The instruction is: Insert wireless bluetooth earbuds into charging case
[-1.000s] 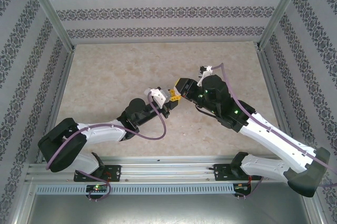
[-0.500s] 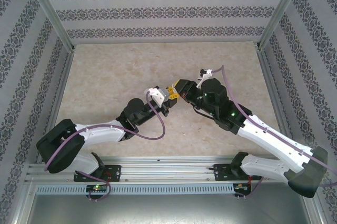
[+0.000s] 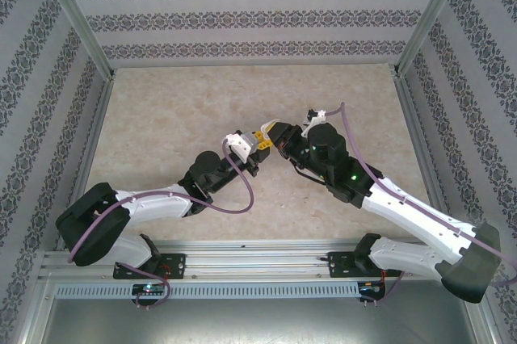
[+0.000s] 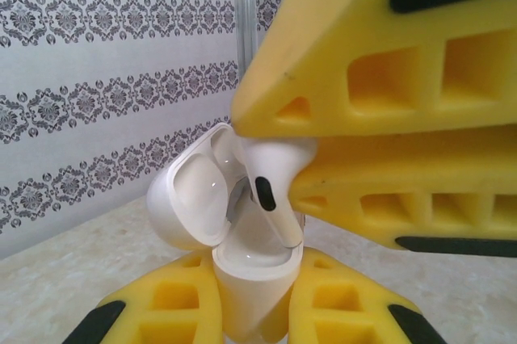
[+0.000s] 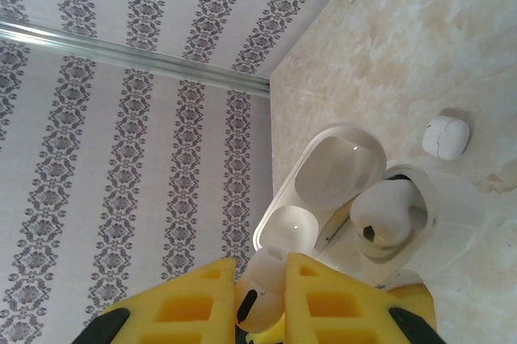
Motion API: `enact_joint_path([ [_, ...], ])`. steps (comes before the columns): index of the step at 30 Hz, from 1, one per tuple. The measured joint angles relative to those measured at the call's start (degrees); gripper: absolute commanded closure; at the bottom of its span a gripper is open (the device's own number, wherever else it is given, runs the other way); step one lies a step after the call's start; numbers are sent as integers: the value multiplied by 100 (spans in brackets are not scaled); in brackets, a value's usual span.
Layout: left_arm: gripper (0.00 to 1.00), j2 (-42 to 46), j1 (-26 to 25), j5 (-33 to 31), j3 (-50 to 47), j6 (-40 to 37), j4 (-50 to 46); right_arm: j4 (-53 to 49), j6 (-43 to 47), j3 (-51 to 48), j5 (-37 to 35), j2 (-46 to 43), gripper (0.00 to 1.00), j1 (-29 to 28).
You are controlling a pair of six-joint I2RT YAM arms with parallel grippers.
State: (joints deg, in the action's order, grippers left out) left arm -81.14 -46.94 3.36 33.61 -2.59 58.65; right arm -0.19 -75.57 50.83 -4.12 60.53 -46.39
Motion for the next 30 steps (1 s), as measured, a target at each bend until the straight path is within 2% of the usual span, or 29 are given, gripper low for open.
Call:
enact_joint_path([
  [23, 100, -7, -63, -61, 0, 0, 50, 33, -103, 0, -105, 107, 83, -76],
  [30, 100, -35, -70, -55, 0, -2, 31, -76, -103, 0, -127, 101, 77, -76],
])
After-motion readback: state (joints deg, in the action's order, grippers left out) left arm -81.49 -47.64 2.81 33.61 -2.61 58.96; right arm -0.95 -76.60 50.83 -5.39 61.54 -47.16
